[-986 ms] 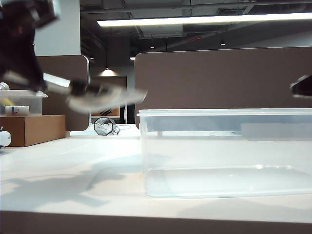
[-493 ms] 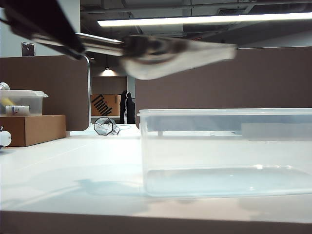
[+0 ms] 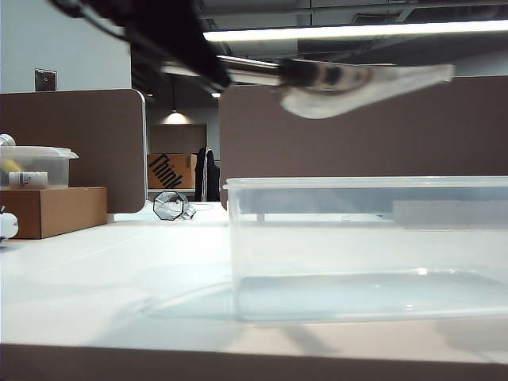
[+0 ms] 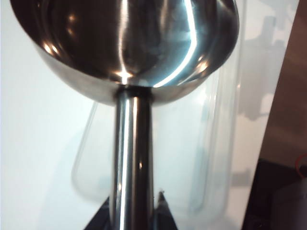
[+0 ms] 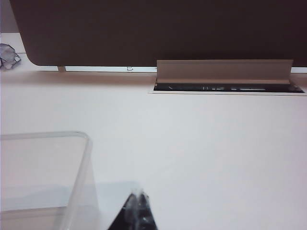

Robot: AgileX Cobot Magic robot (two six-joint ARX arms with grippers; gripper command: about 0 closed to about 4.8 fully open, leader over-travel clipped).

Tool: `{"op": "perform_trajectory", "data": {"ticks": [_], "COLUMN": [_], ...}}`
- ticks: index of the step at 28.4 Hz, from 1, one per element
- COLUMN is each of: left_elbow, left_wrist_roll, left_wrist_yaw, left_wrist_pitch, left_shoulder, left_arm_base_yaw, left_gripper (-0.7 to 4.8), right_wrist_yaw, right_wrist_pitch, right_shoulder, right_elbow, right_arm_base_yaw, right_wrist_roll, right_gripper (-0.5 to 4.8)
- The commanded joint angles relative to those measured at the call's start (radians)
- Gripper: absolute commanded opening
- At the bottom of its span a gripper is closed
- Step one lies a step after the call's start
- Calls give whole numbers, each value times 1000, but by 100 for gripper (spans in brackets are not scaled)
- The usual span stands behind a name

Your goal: Pick up the metal ice scoop from the table and place it inside the transparent plastic box.

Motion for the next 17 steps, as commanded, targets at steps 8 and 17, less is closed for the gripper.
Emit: {"op": "perform_trajectory", "data": {"ticks": [8, 17], "left_elbow": [112, 113], "left_wrist_roll": [74, 71], "left_wrist_yaw": [71, 148], "left_wrist_pitch": [-90, -16], "left_shoulder": [179, 236], "left_arm_base_yaw": [-6, -25], "left_gripper": [-6, -6], "right_wrist_yaw": [-2, 2], "right_wrist_pitch": [15, 15], "right_shoulder": [0, 0], "right_elbow": [1, 1], "right_arm_base_yaw": [-8, -7], "right_wrist_roll": [-3, -3], "right_gripper": [-1, -1]}}
